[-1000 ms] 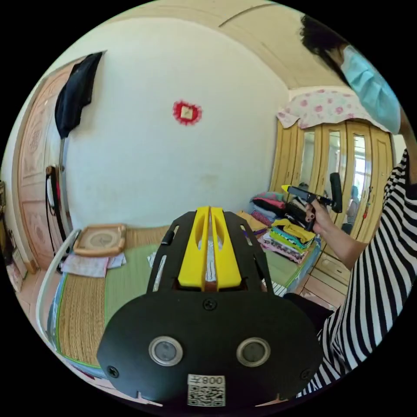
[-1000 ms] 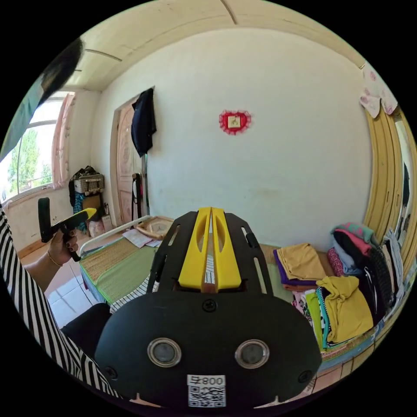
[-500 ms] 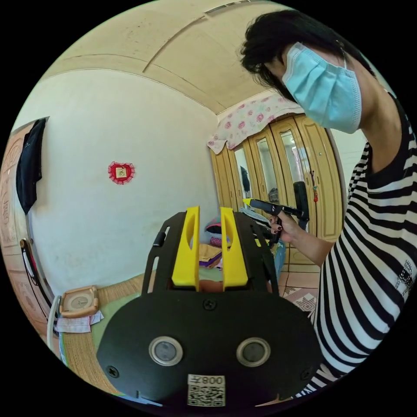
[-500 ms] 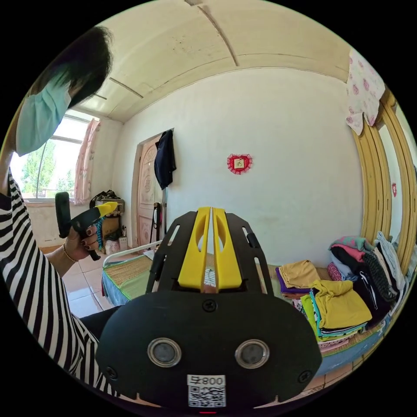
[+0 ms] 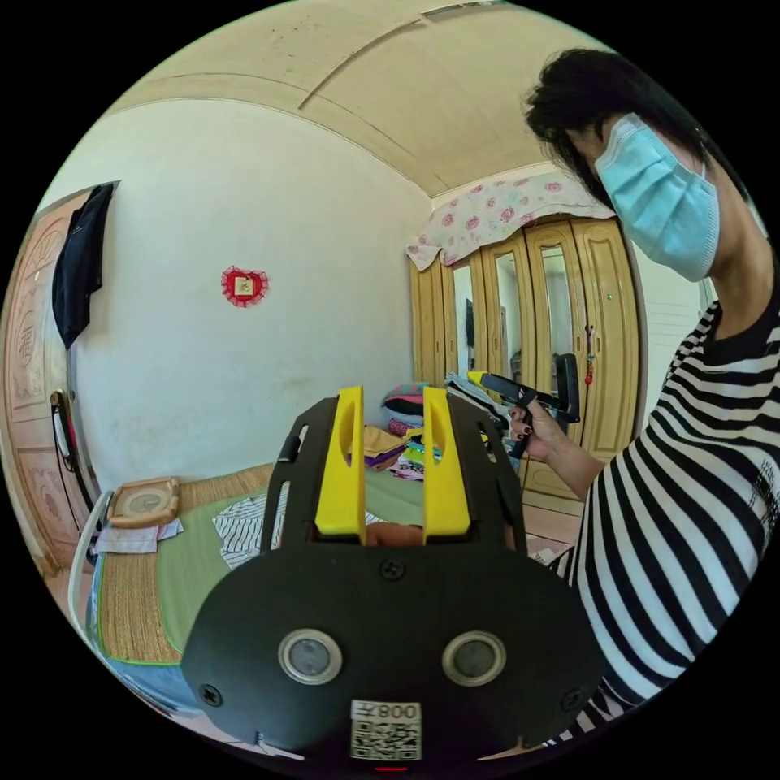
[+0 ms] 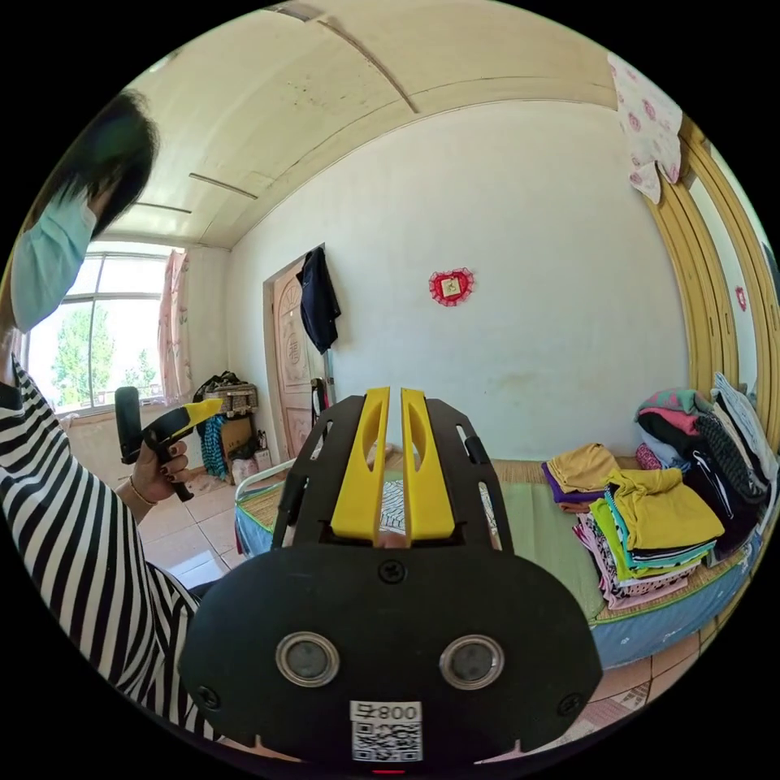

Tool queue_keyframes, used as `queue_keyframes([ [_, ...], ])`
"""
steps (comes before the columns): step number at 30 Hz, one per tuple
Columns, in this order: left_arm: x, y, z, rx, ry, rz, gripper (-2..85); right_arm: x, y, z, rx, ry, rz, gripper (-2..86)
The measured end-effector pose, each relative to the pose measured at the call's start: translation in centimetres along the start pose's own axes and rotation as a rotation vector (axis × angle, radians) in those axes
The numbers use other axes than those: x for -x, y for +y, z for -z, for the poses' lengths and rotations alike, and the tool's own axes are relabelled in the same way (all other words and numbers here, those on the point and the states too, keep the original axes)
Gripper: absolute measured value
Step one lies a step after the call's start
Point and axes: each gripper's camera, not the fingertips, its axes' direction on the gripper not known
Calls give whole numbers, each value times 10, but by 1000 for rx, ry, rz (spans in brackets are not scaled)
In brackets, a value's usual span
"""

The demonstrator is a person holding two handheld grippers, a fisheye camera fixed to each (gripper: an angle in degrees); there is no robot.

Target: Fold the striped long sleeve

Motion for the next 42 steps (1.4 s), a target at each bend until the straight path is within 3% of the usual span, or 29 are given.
queue_keyframes([
  [11,51,57,-4,118,-168,199,120,-5,65,-42,102,43,-99,36],
  [22,153,213,-105,423,-155,624,121,-62,181,-163,366,66,-366,71],
  [42,239,357,-299,729,-222,972,133,-103,337,-391,787,117,-632,95],
])
